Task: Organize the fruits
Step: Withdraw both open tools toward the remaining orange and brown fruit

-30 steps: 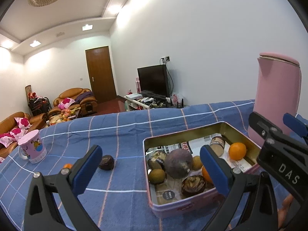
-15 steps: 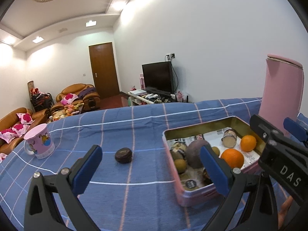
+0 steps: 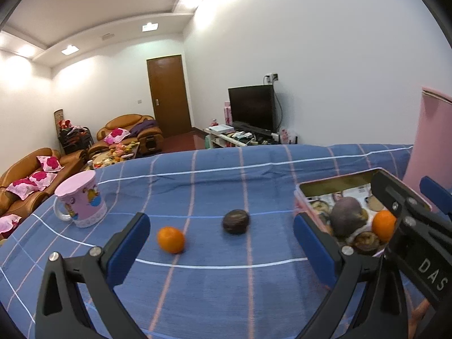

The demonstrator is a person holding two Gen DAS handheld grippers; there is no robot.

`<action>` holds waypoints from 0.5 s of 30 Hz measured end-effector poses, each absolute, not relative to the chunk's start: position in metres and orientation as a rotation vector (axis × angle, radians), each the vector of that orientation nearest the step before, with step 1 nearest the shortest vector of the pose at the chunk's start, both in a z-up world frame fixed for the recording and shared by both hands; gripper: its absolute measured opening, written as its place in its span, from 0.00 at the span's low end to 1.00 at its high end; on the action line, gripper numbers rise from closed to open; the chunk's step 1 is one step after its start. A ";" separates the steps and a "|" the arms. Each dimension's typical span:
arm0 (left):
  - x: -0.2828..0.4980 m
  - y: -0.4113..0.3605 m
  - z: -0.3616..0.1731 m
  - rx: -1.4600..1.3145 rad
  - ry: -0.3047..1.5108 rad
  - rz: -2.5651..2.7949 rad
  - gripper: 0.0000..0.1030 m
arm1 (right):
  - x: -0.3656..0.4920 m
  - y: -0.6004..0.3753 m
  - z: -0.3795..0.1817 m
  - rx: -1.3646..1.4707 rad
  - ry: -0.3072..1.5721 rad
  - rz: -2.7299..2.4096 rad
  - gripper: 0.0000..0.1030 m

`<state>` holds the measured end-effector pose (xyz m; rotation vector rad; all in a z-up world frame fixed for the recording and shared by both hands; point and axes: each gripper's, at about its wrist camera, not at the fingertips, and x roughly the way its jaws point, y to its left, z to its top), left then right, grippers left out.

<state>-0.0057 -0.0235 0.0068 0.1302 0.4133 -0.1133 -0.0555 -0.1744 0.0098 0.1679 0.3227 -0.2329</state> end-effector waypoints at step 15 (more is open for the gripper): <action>0.030 0.041 0.002 0.127 0.462 -0.019 1.00 | -0.023 -0.130 0.007 0.134 0.338 -0.183 0.86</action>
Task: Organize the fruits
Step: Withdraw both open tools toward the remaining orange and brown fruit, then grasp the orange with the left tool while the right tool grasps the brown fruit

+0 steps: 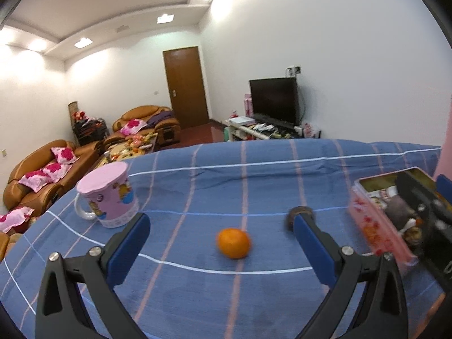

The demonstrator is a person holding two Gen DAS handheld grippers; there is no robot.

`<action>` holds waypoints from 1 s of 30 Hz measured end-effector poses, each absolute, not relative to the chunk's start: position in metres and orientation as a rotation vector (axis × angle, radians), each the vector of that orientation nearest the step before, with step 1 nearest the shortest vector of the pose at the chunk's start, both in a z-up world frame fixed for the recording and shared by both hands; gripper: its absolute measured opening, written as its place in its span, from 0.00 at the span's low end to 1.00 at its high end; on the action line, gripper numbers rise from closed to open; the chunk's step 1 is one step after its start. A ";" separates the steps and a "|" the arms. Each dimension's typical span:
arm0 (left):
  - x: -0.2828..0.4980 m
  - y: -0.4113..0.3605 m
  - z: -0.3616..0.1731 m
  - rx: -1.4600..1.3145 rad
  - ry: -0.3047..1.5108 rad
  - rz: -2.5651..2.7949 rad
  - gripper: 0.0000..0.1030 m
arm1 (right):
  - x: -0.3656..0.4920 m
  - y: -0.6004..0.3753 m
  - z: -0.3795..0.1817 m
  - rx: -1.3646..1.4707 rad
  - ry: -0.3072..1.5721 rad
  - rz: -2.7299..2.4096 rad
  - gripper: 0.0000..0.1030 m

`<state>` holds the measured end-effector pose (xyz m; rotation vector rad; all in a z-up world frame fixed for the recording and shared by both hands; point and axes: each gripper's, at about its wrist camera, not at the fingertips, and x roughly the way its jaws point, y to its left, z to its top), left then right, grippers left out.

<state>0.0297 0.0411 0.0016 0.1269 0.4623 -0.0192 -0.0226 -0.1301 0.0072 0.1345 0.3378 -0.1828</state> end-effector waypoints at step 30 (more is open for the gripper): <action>0.084 0.126 -0.017 0.038 0.655 0.226 1.00 | 0.131 -0.059 -0.055 0.027 0.889 0.007 0.39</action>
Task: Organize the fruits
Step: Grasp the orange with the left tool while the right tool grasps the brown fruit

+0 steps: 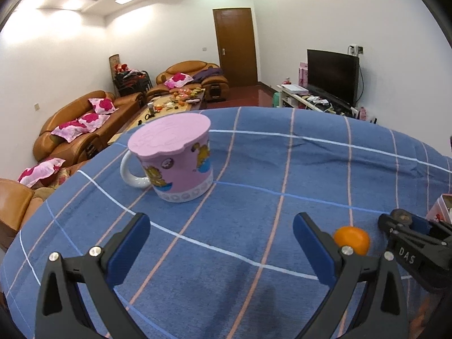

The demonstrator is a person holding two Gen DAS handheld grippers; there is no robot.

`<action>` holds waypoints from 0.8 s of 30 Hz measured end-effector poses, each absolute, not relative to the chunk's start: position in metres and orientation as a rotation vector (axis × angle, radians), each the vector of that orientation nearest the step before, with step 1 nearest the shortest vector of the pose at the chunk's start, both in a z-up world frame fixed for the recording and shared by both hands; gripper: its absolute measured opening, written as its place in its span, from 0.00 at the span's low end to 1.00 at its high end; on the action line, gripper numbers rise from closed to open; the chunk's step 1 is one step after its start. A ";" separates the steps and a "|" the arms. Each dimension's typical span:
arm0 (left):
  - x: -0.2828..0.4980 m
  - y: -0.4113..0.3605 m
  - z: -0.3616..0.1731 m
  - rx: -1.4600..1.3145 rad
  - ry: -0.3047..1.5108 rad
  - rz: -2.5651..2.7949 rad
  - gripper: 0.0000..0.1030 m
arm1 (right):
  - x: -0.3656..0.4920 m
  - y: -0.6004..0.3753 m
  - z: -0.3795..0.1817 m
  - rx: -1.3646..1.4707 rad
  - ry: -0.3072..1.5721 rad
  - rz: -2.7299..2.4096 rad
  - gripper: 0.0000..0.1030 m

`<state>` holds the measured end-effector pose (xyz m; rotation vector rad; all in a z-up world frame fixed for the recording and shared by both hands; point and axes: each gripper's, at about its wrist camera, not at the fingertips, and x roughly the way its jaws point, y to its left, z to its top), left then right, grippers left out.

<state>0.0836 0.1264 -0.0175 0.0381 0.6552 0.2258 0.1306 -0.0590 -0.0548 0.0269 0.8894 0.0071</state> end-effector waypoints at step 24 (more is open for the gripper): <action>0.105 0.043 -0.031 0.038 0.775 -0.038 0.81 | 0.017 -0.098 -0.006 0.114 0.488 -0.163 0.39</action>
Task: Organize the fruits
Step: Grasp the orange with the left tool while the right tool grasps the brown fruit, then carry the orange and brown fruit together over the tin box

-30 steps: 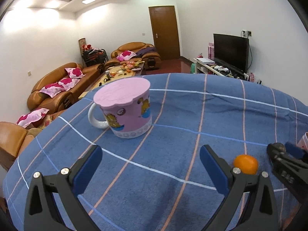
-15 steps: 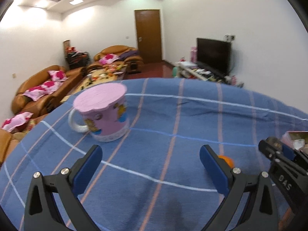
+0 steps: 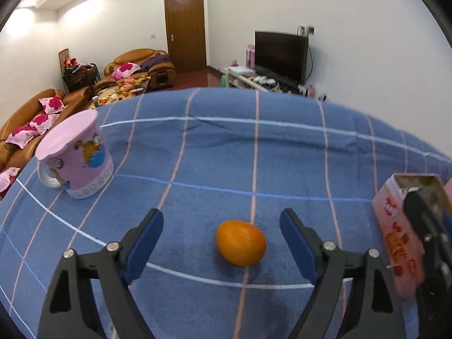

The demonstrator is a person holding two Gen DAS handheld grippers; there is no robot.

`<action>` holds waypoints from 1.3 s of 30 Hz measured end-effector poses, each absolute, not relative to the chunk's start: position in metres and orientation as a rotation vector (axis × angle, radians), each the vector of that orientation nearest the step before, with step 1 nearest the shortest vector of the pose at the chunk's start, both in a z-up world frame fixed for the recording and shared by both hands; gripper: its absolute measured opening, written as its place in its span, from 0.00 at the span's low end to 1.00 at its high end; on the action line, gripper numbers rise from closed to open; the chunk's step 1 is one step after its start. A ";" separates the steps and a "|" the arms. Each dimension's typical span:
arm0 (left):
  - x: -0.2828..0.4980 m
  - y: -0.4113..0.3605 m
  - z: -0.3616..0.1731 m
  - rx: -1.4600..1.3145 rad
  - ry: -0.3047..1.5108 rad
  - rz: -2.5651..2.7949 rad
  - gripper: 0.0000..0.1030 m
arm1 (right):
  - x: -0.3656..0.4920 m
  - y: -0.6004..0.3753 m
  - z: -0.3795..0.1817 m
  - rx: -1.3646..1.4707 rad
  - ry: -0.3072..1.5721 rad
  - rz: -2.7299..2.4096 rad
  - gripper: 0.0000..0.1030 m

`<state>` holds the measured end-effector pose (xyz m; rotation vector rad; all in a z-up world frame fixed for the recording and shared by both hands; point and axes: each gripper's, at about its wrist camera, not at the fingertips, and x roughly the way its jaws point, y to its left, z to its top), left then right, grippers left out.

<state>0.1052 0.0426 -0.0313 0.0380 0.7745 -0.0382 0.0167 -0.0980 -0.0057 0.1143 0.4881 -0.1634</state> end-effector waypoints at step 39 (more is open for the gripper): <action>0.046 0.082 -0.004 -0.015 0.529 0.062 0.37 | -0.005 -0.067 0.000 0.038 0.425 -0.019 0.39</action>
